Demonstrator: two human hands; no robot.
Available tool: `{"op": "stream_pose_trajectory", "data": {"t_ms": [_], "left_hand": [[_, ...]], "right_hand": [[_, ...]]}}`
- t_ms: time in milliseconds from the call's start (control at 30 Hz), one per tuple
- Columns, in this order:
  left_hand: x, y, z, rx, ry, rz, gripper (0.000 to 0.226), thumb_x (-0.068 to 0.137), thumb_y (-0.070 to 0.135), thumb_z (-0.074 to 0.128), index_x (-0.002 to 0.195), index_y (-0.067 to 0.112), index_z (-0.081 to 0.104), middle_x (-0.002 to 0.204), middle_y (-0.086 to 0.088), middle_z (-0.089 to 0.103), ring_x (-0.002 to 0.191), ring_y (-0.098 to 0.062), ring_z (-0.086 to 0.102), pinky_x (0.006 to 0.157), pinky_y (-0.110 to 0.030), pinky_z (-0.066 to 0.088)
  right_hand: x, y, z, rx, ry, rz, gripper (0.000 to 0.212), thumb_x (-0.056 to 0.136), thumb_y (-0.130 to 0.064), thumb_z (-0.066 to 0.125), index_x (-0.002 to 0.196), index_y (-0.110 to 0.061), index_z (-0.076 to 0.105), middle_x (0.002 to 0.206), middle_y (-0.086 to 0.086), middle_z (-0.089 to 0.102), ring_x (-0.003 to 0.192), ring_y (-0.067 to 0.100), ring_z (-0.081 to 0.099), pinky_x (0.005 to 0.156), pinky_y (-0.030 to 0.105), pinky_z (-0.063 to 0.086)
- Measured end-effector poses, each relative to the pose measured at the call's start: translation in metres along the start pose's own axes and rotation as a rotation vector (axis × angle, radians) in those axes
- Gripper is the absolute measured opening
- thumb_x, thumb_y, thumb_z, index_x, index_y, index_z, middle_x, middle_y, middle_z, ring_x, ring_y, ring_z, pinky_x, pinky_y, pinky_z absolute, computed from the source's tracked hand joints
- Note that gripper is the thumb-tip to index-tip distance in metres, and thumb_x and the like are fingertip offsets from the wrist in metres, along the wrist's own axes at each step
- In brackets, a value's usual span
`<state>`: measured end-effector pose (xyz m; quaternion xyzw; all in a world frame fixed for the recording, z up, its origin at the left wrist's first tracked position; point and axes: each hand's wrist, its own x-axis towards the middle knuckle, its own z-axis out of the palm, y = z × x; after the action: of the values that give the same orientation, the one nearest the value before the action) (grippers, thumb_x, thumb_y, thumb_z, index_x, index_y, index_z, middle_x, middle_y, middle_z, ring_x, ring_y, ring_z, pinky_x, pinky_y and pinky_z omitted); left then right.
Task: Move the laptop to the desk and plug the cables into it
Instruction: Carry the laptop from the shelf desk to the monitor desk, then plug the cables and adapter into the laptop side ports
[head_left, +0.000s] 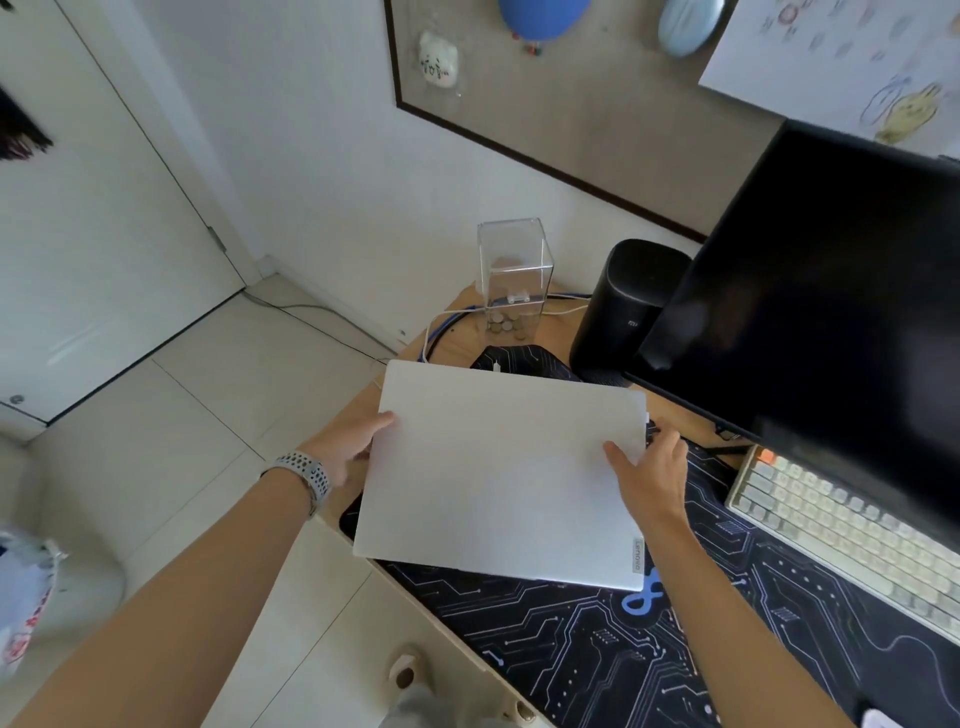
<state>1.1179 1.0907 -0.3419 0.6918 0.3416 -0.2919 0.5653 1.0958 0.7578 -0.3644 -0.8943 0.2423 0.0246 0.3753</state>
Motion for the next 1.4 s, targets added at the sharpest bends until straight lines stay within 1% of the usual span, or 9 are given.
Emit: {"op": "stream_pose_trajectory", "data": {"t_ms": [100, 233, 333, 400, 567, 933, 1133, 1267, 1400], "left_hand": [[-0.013, 0.015, -0.005, 0.216, 0.141, 0.147, 0.076, 0.091, 0.05, 0.053, 0.147, 0.008, 0.025, 0.143, -0.011, 0.043, 0.123, -0.029, 0.049, 0.101, -0.041, 0.037], [-0.05, 0.049, -0.015, 0.178, 0.499, 0.502, 0.038, 0.088, 0.039, 0.058, 0.112, 0.01, 0.055, 0.085, -0.004, 0.059, 0.081, -0.023, 0.058, 0.075, -0.036, 0.049], [-0.086, 0.079, -0.019, 0.057, 0.568, 0.719, 0.026, 0.088, 0.038, 0.06, 0.1, 0.015, 0.06, 0.082, -0.006, 0.071, 0.052, 0.004, 0.055, 0.056, -0.028, 0.042], [-0.106, 0.094, -0.022, -0.004, 0.605, 0.819, 0.025, 0.089, 0.038, 0.06, 0.097, 0.014, 0.059, 0.077, -0.005, 0.072, 0.039, 0.007, 0.048, 0.048, -0.026, 0.035], [-0.123, 0.111, -0.026, -0.036, 0.593, 0.922, 0.026, 0.087, 0.04, 0.062, 0.097, 0.016, 0.057, 0.074, -0.005, 0.06, 0.052, -0.008, 0.046, 0.046, -0.02, 0.035], [-0.077, 0.112, -0.041, 0.046, 0.452, 0.929, 0.019, 0.087, 0.038, 0.062, 0.093, 0.02, 0.058, 0.075, 0.003, 0.055, 0.066, -0.013, 0.05, 0.056, -0.024, 0.036], [-0.017, 0.129, -0.07, 0.191, 0.306, 0.969, 0.017, 0.078, 0.052, 0.059, 0.081, 0.035, 0.058, 0.082, 0.003, 0.067, 0.105, -0.028, 0.055, 0.08, -0.034, 0.046], [0.02, 0.136, -0.085, 0.299, 0.18, 1.004, 0.02, 0.075, 0.052, 0.056, 0.08, 0.033, 0.058, 0.081, 0.009, 0.068, 0.093, -0.015, 0.062, 0.1, -0.051, 0.039], [0.049, 0.138, -0.081, 0.382, 0.079, 1.084, 0.013, 0.083, 0.033, 0.065, 0.084, 0.021, 0.062, 0.075, 0.011, 0.066, 0.067, 0.006, 0.059, 0.08, -0.031, 0.041]], "right_hand": [[-0.003, -0.032, -0.01, 0.031, 0.049, -0.159, 0.073, 0.083, -0.027, 0.071, 0.139, -0.009, 0.029, 0.139, 0.016, 0.034, 0.129, 0.032, 0.036, 0.105, 0.047, 0.039], [-0.01, -0.077, -0.035, 0.158, 0.099, -0.357, 0.075, 0.082, -0.024, 0.072, 0.142, -0.015, 0.029, 0.145, 0.011, 0.034, 0.13, 0.024, 0.039, 0.104, 0.036, 0.037], [-0.016, -0.107, -0.057, 0.256, 0.123, -0.453, 0.073, 0.082, -0.024, 0.071, 0.142, -0.017, 0.03, 0.143, 0.007, 0.037, 0.126, 0.014, 0.039, 0.1, 0.03, 0.038], [-0.017, -0.122, -0.071, 0.29, 0.15, -0.496, 0.071, 0.083, -0.025, 0.07, 0.141, -0.02, 0.03, 0.142, 0.003, 0.038, 0.122, 0.006, 0.036, 0.097, 0.025, 0.035], [-0.021, -0.14, -0.09, 0.395, 0.16, -0.551, 0.064, 0.086, -0.027, 0.067, 0.139, -0.026, 0.032, 0.14, -0.004, 0.043, 0.123, 0.006, 0.042, 0.088, 0.012, 0.031], [-0.029, -0.157, -0.066, 0.379, 0.162, -0.581, 0.06, 0.088, -0.02, 0.064, 0.14, -0.024, 0.035, 0.139, -0.004, 0.045, 0.125, 0.01, 0.046, 0.101, 0.027, 0.039], [-0.032, -0.182, -0.019, 0.362, 0.215, -0.517, 0.059, 0.089, -0.016, 0.062, 0.141, -0.02, 0.034, 0.138, -0.003, 0.046, 0.124, 0.008, 0.046, 0.098, 0.016, 0.036], [-0.034, -0.192, 0.012, 0.348, 0.243, -0.464, 0.055, 0.089, -0.016, 0.061, 0.138, -0.024, 0.036, 0.136, -0.004, 0.046, 0.123, 0.007, 0.046, 0.097, 0.014, 0.036], [-0.033, -0.191, 0.035, 0.342, 0.264, -0.412, 0.054, 0.089, -0.014, 0.061, 0.136, -0.022, 0.037, 0.132, -0.005, 0.047, 0.121, 0.009, 0.048, 0.098, 0.017, 0.039]]}}
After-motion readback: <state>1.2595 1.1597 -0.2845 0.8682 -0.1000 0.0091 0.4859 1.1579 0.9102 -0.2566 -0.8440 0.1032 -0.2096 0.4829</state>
